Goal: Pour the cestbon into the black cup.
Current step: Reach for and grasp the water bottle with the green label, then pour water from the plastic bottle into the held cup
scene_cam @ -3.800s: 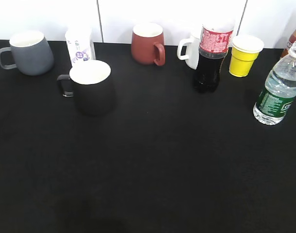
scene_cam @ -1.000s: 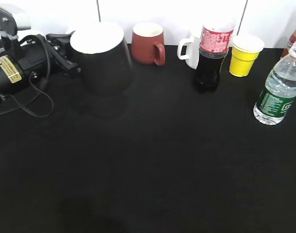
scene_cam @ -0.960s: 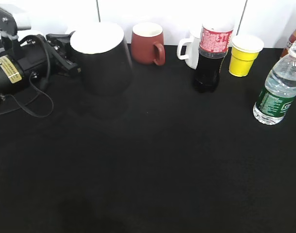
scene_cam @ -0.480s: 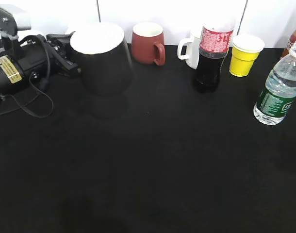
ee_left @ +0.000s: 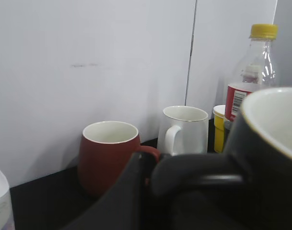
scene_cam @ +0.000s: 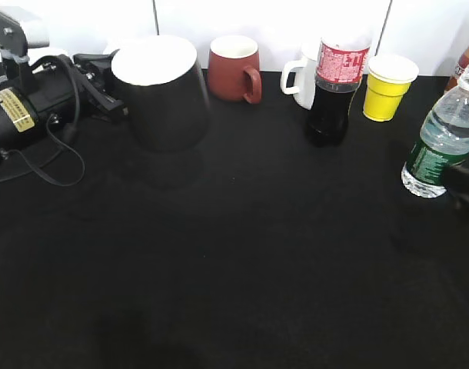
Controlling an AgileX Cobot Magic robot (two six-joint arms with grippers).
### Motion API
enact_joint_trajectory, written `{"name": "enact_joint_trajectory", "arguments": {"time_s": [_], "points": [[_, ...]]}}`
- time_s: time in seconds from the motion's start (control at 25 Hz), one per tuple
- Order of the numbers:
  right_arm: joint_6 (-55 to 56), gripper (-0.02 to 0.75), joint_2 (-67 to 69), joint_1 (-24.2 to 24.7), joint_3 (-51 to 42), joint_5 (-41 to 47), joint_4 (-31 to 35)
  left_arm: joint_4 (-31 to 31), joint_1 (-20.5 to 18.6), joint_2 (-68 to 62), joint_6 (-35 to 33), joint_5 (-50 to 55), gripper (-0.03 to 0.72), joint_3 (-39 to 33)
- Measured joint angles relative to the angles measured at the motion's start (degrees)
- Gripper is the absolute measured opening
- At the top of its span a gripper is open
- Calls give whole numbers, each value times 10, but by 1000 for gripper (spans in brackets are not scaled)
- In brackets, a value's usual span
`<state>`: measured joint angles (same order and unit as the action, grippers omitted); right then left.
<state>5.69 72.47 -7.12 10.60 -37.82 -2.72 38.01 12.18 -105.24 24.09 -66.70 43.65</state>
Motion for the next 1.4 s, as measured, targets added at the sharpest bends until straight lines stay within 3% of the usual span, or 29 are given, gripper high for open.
{"name": "enact_joint_trajectory", "arguments": {"time_s": [0.16,0.36,0.92,1.04,1.28,1.4], "points": [[2,625,139,0,6,-140,2,0,0,0,0,0,49,0],[3,627,214,0,7,-237,30,0,0,0,0,0,49,0],[3,593,329,0,134,-265,27,2,0,0,0,11,49,0],[1,483,329,0,134,-266,27,2,0,0,0,11,49,0],[1,476,329,0,134,-271,27,21,0,0,0,10,49,0],[-20,475,296,0,131,-256,-55,56,32,0,0,11,49,0]]}}
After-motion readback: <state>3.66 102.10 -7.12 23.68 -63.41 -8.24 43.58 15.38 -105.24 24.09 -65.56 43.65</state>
